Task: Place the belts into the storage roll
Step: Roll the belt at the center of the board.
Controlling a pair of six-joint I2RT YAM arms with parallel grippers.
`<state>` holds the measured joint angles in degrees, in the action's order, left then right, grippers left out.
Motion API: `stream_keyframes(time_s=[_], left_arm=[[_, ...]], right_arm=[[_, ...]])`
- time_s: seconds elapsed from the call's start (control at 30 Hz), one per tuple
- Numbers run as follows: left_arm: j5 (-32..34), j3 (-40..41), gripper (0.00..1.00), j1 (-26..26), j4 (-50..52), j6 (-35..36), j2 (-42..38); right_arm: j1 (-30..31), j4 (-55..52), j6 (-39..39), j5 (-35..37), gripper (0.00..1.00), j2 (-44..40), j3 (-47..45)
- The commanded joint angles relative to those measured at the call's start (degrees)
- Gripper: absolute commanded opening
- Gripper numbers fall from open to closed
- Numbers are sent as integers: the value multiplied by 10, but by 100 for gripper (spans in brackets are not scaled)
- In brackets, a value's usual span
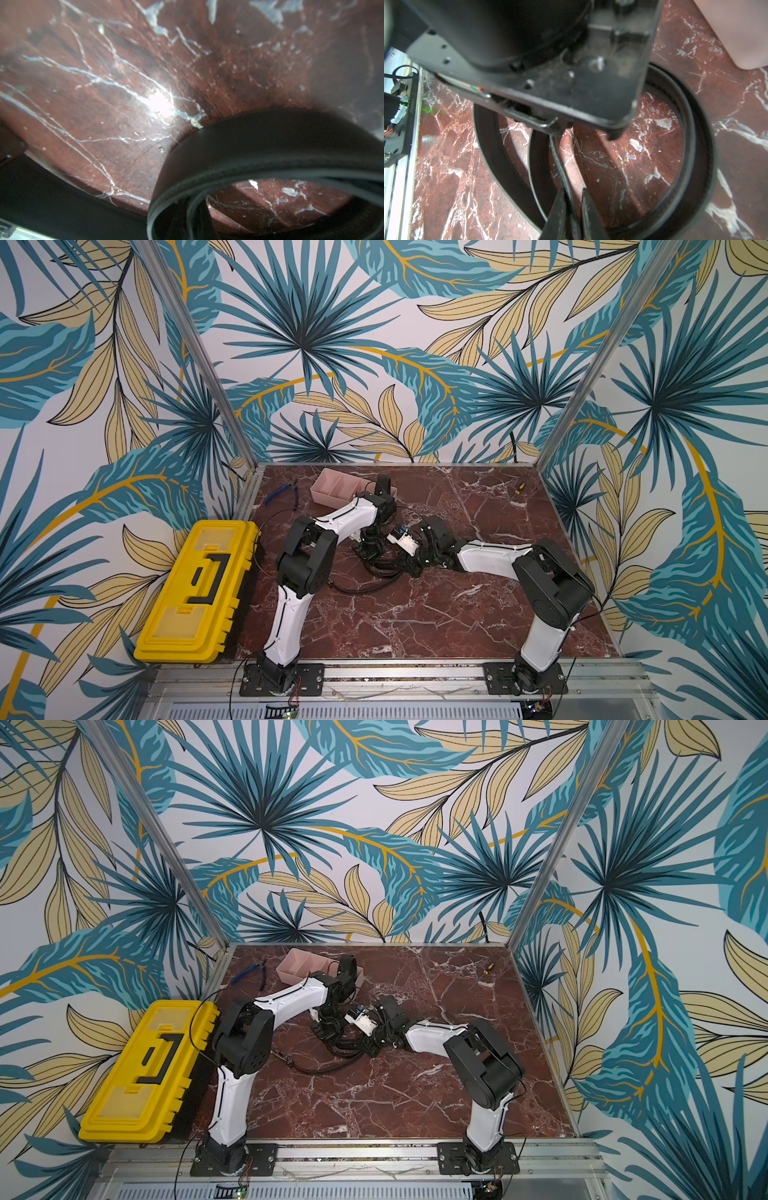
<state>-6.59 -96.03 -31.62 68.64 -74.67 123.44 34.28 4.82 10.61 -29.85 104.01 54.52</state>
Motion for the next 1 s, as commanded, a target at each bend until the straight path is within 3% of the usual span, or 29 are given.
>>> stream_keyframes(time_s=[0.0, 0.27, 0.67, 0.97], left_arm=[[-18, -4, 0, -4, -3, 15, 1], [-9, 0, 0, -4, -3, 23, -18], [-8, 14, 16, 3, -13, 44, -52], [-21, 39, 19, 14, -16, 45, -73]], right_arm=[[1, 17, 2, 21, 10, 10, -18], [1, 37, -5, 31, 2, 11, -27], [0, 59, -3, 51, 0, 2, -40], [-3, 56, -2, 60, 0, 1, -35]])
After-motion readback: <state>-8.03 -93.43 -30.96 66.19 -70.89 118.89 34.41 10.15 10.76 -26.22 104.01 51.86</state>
